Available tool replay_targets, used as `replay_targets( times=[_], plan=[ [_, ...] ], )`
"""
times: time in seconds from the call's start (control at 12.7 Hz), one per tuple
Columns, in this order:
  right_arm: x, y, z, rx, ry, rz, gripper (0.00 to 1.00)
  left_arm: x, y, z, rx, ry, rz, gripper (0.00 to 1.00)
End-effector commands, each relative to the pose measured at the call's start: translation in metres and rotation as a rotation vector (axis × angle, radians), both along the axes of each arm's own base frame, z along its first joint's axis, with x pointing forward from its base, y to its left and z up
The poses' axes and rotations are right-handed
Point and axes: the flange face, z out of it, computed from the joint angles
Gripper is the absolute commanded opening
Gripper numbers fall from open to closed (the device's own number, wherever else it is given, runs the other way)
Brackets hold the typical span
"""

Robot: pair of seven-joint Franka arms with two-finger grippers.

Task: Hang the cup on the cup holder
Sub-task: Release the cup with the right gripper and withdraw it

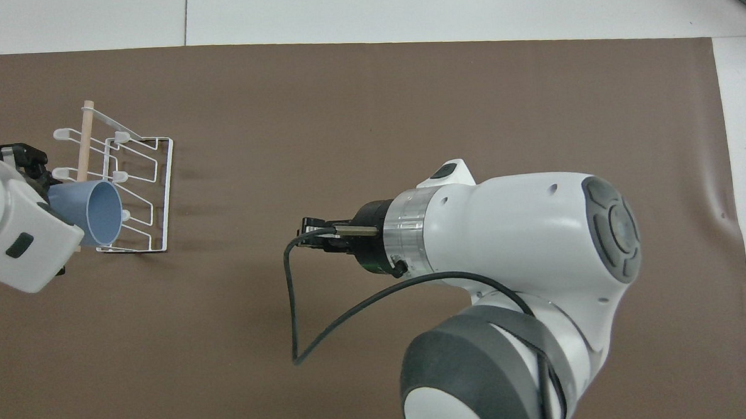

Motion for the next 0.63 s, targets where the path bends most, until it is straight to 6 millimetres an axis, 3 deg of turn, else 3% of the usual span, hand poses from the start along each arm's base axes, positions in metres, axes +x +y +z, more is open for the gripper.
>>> replay_targets(
  times=[0.0,0.24,0.31,0.39,0.55],
  plan=[
    [0.015,-0.039,0.015,-0.113,-0.091,0.155,0.22,0.012,-0.001,-0.005,0.051,-0.037,0.021,0.00],
    [0.029,-0.088,0.039,-0.305,-0.099,0.224,0.22,0.035,0.001,0.000,0.110,-0.052,0.030,0.00],
    [0.032,-0.100,0.046,-0.370,-0.113,0.244,0.22,0.037,0.001,-0.005,0.116,-0.041,0.084,0.00],
    [0.033,-0.113,0.049,-0.427,-0.114,0.269,0.22,0.038,-0.011,-0.012,0.142,-0.062,0.139,0.00],
    [0.036,-0.137,0.055,-0.525,-0.112,0.309,0.22,0.045,-0.019,-0.027,0.185,-0.056,0.142,0.00]
  ],
)
